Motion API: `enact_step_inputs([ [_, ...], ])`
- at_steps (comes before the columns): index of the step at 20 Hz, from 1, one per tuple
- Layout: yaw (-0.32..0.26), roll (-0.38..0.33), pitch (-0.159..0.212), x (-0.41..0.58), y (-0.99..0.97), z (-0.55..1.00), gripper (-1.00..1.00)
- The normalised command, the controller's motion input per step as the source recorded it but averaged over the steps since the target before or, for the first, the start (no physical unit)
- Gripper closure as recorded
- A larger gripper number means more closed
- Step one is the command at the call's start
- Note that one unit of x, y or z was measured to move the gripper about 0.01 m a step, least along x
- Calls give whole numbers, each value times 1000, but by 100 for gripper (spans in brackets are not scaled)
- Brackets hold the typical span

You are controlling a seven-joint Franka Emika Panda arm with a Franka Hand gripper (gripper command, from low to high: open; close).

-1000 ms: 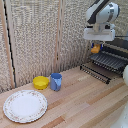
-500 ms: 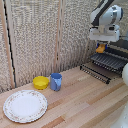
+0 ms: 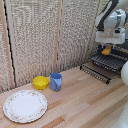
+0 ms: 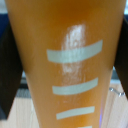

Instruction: Kindly employ your clamp to softly take hold of the bread. Delicately rest it on the oven pan, verifying that it is even on the surface. Using your clamp and attentiveness, smoothly glide the pan into the oven and along the appropriate brackets, securing it in position.

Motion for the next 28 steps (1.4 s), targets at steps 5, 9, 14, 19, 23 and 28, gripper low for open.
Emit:
enact_step_inputs([
  [5, -15, 74, -34, 78, -574, -61, 100],
  [9, 0, 54, -81, 319, -401, -19, 100],
  [14, 0, 37, -52, 285, -171, 0, -100],
  [19, 0, 3, 1, 165, -9, 0, -100],
  [23, -6, 0, 0, 51, 15, 0, -100],
  [28, -48, -122, -10, -109, 443, 170, -100],
])
